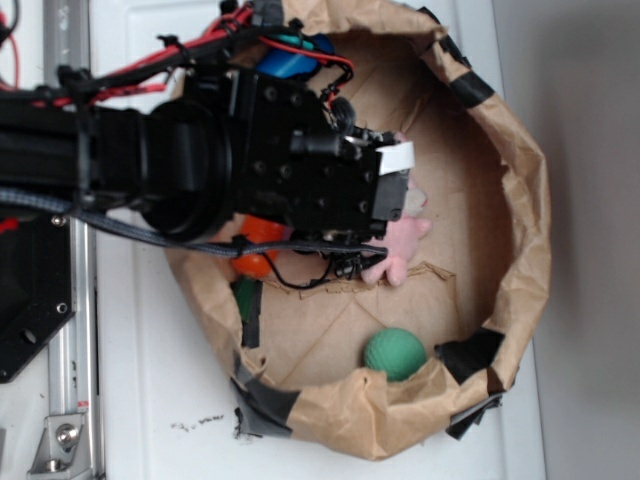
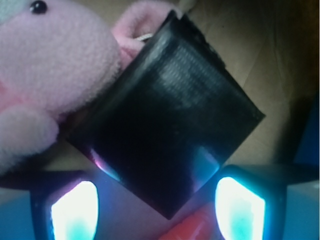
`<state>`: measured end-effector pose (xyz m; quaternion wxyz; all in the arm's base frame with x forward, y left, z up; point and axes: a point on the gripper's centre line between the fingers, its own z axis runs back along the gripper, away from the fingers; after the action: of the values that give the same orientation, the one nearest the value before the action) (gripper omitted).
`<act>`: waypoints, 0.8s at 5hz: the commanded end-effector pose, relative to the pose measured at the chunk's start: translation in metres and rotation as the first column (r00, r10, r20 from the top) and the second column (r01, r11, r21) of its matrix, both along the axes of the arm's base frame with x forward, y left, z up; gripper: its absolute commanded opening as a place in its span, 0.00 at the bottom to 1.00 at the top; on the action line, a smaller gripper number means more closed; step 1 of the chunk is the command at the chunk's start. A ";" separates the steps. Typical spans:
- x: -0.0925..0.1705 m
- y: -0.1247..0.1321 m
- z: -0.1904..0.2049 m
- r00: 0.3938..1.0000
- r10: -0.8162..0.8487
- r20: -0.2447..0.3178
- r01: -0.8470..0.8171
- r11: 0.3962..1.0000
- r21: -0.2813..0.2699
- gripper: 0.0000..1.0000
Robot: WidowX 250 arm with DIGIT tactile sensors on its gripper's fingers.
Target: Grab the black box.
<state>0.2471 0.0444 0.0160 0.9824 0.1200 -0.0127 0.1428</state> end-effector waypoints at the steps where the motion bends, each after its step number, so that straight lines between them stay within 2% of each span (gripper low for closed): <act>1: 0.007 0.010 -0.002 1.000 0.014 -0.012 -0.014 1.000 -0.017 1.00; 2: 0.005 0.013 0.002 0.999 0.045 -0.006 -0.045 0.998 -0.054 0.00; 4: 0.005 0.021 0.016 0.998 0.058 0.018 -0.057 0.996 -0.075 0.00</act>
<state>0.2492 0.0527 0.0209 0.9829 0.0832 0.0070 0.1639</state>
